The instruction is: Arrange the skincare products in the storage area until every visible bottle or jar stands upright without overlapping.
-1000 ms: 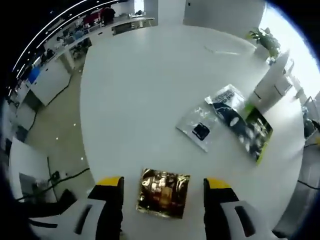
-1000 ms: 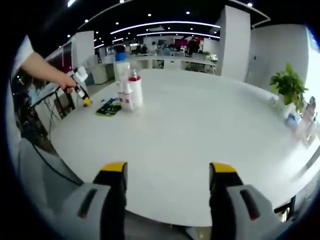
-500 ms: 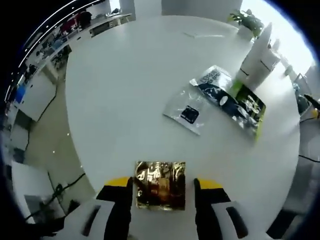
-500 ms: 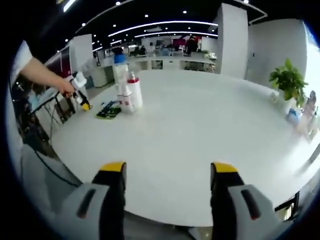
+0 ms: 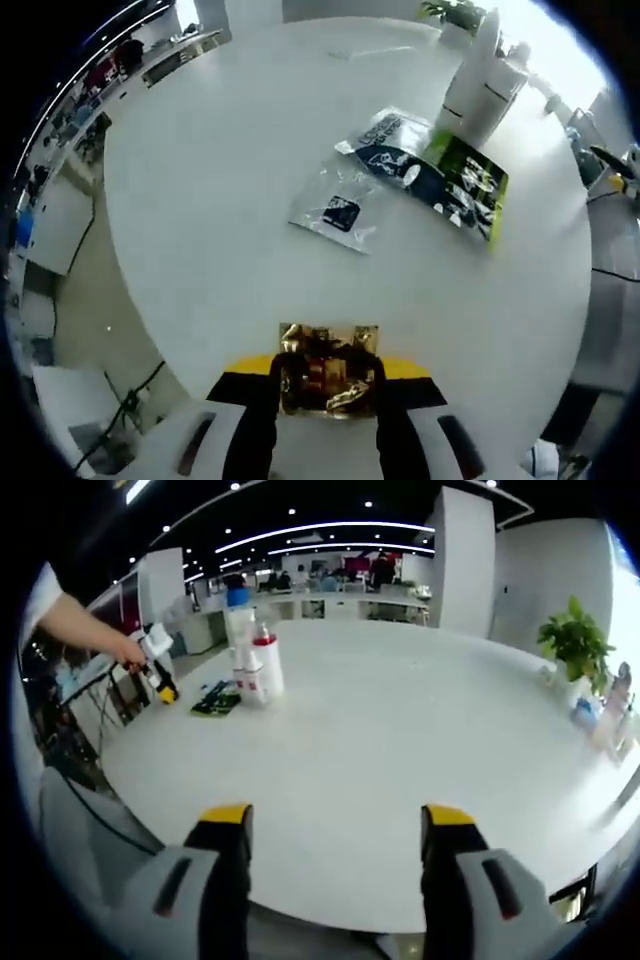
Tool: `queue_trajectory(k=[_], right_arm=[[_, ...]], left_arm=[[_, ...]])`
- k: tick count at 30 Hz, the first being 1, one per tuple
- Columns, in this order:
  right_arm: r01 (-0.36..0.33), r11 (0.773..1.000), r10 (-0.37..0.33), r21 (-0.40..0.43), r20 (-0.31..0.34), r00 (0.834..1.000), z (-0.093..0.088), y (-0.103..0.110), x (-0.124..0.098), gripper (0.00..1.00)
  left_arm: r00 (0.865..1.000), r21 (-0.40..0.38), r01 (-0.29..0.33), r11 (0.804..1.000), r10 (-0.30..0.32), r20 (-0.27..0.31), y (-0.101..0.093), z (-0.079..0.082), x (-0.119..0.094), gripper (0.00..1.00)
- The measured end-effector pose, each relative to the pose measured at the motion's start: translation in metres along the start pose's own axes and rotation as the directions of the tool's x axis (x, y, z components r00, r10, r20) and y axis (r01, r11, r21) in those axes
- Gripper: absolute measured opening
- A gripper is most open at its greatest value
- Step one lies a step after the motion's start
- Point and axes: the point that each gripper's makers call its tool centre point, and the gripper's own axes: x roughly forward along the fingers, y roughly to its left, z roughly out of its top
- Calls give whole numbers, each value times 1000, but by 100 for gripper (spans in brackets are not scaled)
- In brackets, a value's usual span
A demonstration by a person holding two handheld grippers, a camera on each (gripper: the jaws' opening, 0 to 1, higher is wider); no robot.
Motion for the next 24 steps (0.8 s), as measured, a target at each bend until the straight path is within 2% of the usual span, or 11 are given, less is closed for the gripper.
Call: queue_trajectory(k=[10, 15, 19, 24], right_arm=[[1, 1000, -1, 3, 19, 1000, 4, 1, -2, 70], [1, 1000, -1, 11, 34, 999, 5, -1, -2, 70], [1, 1000, -2, 16, 46, 999, 6, -3, -2, 70], [-4, 1000, 3, 17, 56, 998, 7, -2, -3, 70]], left_arm=[[1000, 11, 11, 1000, -12, 16, -5, 14, -10, 38], [1000, 60, 15, 998, -15, 0, -13, 19, -15, 38], [1000, 81, 26, 996, -27, 14, -22, 29, -23, 38], [1000, 157, 30, 987, -28, -9, -31, 34, -23, 38]])
